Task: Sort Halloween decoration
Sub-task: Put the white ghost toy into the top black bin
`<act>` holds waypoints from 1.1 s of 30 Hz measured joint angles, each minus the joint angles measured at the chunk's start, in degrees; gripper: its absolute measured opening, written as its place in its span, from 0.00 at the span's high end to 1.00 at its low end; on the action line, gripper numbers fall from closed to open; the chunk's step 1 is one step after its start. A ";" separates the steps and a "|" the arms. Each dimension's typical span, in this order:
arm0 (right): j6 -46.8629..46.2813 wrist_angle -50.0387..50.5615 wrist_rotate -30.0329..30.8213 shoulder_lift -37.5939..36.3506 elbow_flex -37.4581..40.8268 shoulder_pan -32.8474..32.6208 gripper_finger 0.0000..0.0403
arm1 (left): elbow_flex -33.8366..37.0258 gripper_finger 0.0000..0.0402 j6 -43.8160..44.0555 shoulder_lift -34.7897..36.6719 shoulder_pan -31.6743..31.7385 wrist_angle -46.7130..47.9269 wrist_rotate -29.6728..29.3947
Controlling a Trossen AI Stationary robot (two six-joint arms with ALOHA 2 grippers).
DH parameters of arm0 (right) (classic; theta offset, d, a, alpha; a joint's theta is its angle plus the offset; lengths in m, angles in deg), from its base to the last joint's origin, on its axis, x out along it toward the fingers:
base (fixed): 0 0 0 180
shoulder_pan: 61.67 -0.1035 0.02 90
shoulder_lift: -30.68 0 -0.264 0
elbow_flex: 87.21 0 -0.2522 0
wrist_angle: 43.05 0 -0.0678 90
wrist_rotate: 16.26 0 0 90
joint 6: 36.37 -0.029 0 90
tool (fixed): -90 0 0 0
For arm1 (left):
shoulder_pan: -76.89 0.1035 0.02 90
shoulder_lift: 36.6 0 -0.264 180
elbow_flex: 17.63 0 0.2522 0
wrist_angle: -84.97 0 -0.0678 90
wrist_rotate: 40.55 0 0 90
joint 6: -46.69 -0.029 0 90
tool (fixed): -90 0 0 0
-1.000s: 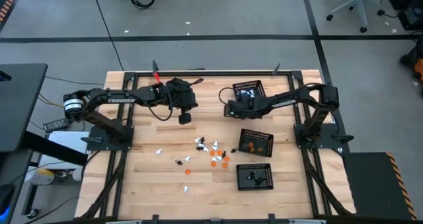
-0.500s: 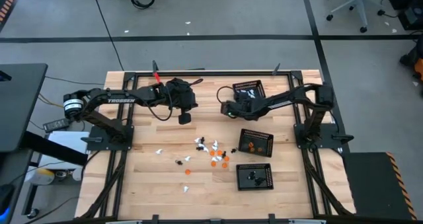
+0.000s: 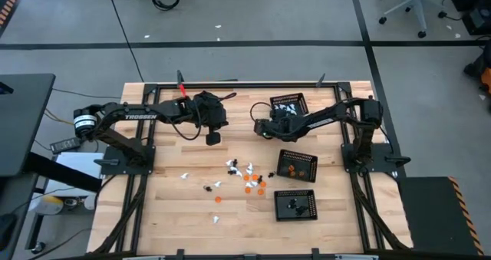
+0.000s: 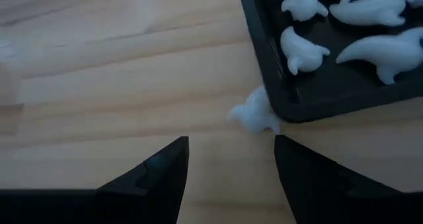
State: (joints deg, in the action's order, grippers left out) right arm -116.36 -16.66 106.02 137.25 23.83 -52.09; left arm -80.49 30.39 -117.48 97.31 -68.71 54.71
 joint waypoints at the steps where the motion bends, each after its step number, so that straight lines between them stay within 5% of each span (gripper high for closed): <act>1: -0.11 0.11 -0.20 -0.63 -0.02 0.02 0.43 | 0.00 0.95 0.00 0.00 0.00 -0.02 0.00; 19: 10.94 2.36 -2.42 -1.84 -0.06 6.90 0.43 | 0.00 0.95 -1.08 0.00 0.02 -0.31 -0.01; 23: 15.06 1.42 -6.76 -1.86 -0.06 8.69 0.43 | 0.00 0.95 -1.01 0.00 0.02 -0.29 0.00; 33: 17.34 1.01 -7.46 -1.42 -0.10 7.22 0.48 | 0.00 0.95 -0.87 0.00 0.02 -0.28 -0.02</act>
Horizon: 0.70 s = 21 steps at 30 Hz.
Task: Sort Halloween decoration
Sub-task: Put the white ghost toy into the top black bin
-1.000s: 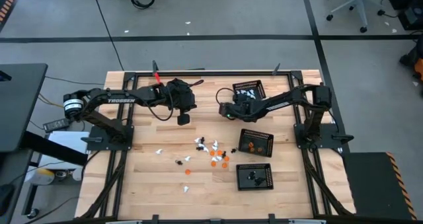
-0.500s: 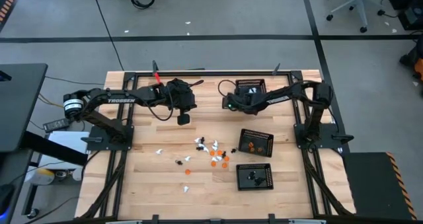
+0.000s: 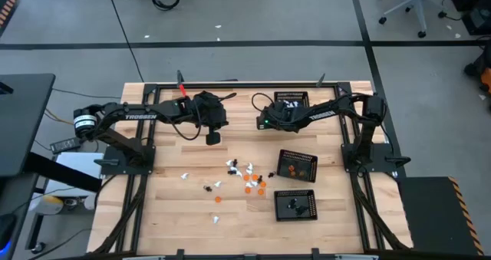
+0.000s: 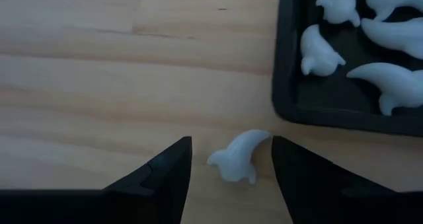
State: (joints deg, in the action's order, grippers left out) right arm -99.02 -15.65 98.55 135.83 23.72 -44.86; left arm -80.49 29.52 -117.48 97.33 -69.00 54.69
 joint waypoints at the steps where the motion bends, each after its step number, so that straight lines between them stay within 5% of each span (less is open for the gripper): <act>1: 0.25 -0.16 0.03 0.27 -0.04 -0.17 0.49 | 0.00 0.95 0.00 0.00 0.00 0.00 0.00; 21: 3.80 1.51 -0.10 2.22 -0.16 -0.98 0.78 | 0.00 0.95 -0.05 0.00 0.00 0.39 -1.40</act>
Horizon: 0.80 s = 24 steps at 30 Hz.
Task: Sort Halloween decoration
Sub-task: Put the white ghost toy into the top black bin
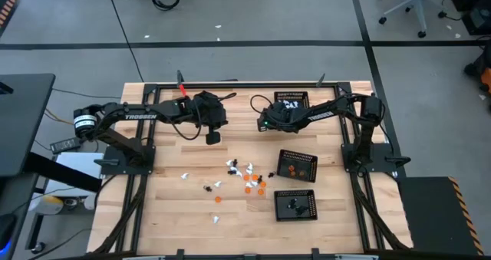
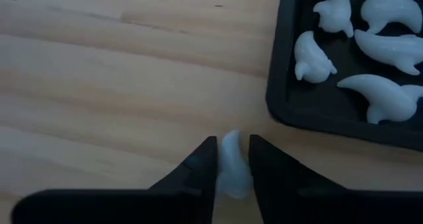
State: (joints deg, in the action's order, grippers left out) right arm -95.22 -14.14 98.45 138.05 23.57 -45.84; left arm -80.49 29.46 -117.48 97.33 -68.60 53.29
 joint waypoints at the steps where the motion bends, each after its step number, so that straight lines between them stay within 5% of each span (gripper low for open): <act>1: 0.22 -0.04 -0.26 -0.02 0.00 0.00 0.80 | 0.00 0.95 -0.04 0.00 0.00 -0.01 0.00; 24: 3.37 0.99 -5.72 -1.08 -2.62 0.27 0.83 | 0.00 0.95 -0.12 0.00 0.00 0.04 -0.13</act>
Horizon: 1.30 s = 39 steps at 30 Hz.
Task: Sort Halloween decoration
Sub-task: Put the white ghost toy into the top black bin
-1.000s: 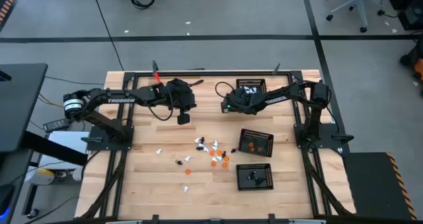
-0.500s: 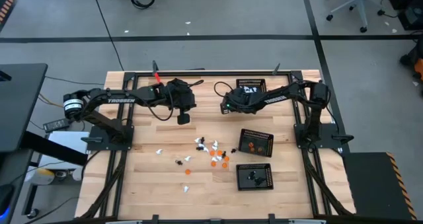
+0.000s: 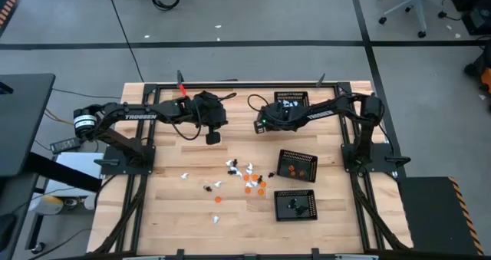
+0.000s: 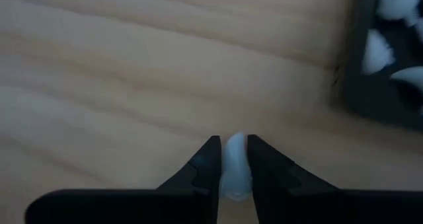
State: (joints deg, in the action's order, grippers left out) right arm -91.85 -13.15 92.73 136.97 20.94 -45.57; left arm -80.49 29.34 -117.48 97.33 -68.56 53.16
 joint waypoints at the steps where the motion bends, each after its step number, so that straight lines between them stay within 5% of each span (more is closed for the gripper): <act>1: 0.01 -0.03 -0.37 -0.40 0.02 0.00 0.83 | 0.00 0.95 0.00 0.00 0.00 0.00 0.00; 12: 0.12 -0.14 0.78 -2.88 0.00 0.00 0.83 | 0.00 0.95 0.00 0.00 0.00 -0.02 0.00; 25: 7.59 5.42 3.04 -14.65 -0.04 4.40 0.83 | 0.00 0.95 2.55 0.00 0.00 -0.02 0.00; 32: 14.10 12.42 -0.67 -20.18 -0.13 9.48 0.83 | 0.00 0.95 7.41 0.02 0.00 -0.10 0.00; 39: 24.78 13.48 -8.19 -17.92 0.83 16.57 0.79 | -0.02 0.95 15.85 -0.02 -0.47 -3.07 -1.02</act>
State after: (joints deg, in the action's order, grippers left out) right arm -67.06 0.34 84.54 119.05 21.77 -29.00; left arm -80.52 45.19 -117.50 96.86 -71.62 52.13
